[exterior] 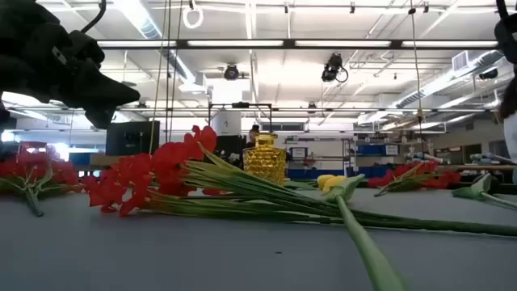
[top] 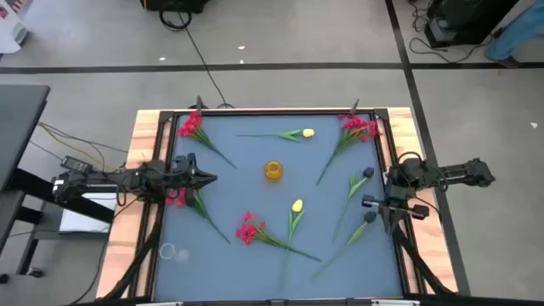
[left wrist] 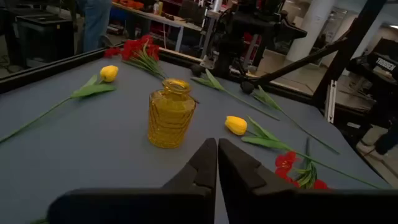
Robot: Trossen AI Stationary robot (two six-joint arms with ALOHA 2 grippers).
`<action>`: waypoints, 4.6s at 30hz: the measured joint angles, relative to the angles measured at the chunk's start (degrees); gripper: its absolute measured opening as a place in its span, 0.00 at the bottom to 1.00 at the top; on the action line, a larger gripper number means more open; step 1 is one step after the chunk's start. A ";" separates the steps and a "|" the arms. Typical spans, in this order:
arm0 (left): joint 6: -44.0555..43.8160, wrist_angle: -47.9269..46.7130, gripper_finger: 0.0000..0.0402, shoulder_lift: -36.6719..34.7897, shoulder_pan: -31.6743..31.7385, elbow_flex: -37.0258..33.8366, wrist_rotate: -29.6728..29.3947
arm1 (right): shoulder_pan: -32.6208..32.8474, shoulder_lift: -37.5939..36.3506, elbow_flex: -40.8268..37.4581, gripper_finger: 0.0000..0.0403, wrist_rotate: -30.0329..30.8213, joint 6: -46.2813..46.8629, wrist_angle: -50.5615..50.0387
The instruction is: Sort flowers into vase by color
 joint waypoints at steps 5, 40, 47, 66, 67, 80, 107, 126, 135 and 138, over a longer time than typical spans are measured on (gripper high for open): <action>0.00 -0.01 0.06 0.00 0.00 0.00 0.01 | 0.00 0.00 -0.01 0.12 0.00 0.00 0.00; 0.00 0.00 0.06 0.01 0.01 0.00 0.01 | -0.02 0.00 0.00 0.12 0.00 0.00 0.02; 0.00 0.00 0.06 0.01 0.01 0.00 0.00 | 0.00 -0.02 -0.02 0.12 0.00 0.00 0.02; 0.00 0.00 0.06 0.01 0.01 0.00 0.02 | -0.01 0.00 0.00 0.12 0.00 0.00 0.01; 0.00 0.00 0.06 0.01 -0.01 0.00 0.00 | -0.01 0.00 0.00 0.12 0.00 0.00 0.02; 0.00 0.00 0.06 -0.01 0.00 0.00 0.00 | -2.25 0.23 0.24 0.12 2.03 0.44 -16.73; -0.50 0.72 0.06 -0.08 0.03 0.00 -2.26 | -3.38 0.33 0.24 0.12 19.66 -5.72 -9.52; -27.86 10.91 0.06 -0.10 0.01 0.00 -2.56 | -3.40 0.45 0.27 0.12 88.23 1.40 30.17; -32.10 11.23 0.06 -0.08 0.01 0.00 -2.56 | -3.41 2.70 0.27 0.12 94.41 27.19 8.59; -36.49 11.60 0.06 -0.07 0.02 0.00 -2.81 | -3.35 5.16 0.22 0.12 91.20 29.13 7.10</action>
